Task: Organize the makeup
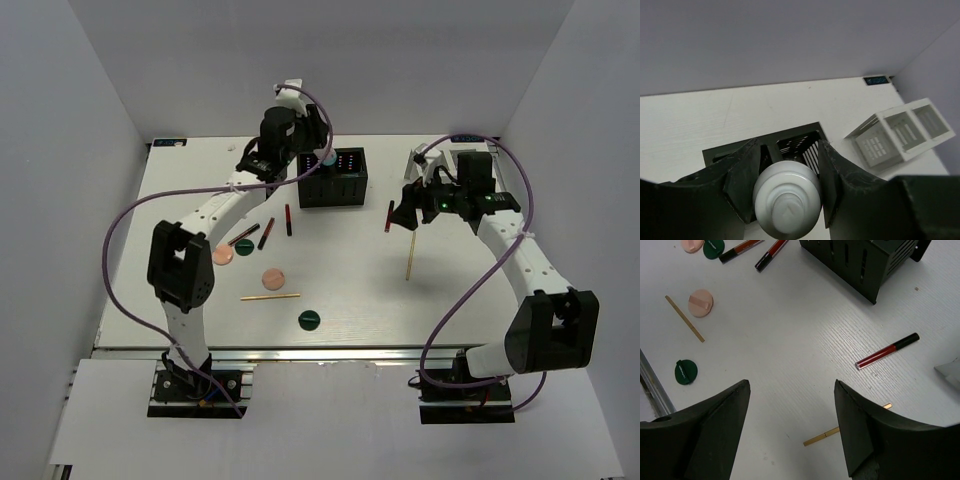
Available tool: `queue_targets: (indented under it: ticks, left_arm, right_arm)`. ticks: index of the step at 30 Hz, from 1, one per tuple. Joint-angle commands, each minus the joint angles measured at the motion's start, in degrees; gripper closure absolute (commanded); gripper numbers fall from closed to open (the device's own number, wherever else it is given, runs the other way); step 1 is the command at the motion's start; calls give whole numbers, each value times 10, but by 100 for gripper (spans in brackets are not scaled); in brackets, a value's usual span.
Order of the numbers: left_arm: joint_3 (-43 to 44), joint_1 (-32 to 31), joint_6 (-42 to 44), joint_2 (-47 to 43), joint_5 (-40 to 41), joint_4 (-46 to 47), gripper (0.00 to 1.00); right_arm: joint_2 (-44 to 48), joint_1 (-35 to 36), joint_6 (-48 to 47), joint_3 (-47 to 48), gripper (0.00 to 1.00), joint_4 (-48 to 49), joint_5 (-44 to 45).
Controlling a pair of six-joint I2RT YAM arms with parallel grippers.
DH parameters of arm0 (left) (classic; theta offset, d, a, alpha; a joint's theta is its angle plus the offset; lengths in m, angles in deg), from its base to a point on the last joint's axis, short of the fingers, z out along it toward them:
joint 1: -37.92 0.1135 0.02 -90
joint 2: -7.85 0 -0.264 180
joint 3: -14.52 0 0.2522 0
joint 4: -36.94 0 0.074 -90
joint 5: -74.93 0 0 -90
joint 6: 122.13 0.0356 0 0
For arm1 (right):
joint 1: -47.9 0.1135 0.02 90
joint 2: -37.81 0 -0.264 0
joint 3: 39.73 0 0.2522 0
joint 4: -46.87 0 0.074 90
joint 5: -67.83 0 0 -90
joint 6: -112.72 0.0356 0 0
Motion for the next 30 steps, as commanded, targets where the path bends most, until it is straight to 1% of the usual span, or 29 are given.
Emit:
queue_targets:
  ticks: [1,9,19,20,21,23,24,25,27,28,30]
  left_arm:
    - [36,4,19,15,37,11,100]
    - [61,4,42,41,53,-3,100]
    - [47,4,60,69,54,-28,100]
    - [47,4,62,72,54,-28,98]
    - [44,3,67,75,56,-29,90]
    - [43,3,71,78,57,-29,84]
    - [42,3,73,79,57,-29,78]
    - [43,3,74,80,58,-29,62]
    - [44,3,76,81,61,-29,48]
    - [46,2,77,82,61,-29,39]
    - [50,1,78,83,62,-36,34]
  right_arm:
    - [21,-6,4,-4,27,12,-15]
    - [22,-13,7,-12,26,13,-21]
    - [14,-12,6,-10,26,11,-24]
    - [14,-13,6,-9,26,10,-24]
    - [14,-13,5,-9,26,9,-24]
    - [13,-13,3,-10,25,8,-22]
    - [13,-13,3,-12,24,7,-23]
    - [13,-12,2,-13,24,7,-22]
    - [13,-12,0,-14,24,6,-23]
    - [12,-12,-1,-14,24,5,-22]
    - [10,-13,-2,-14,23,3,-22]
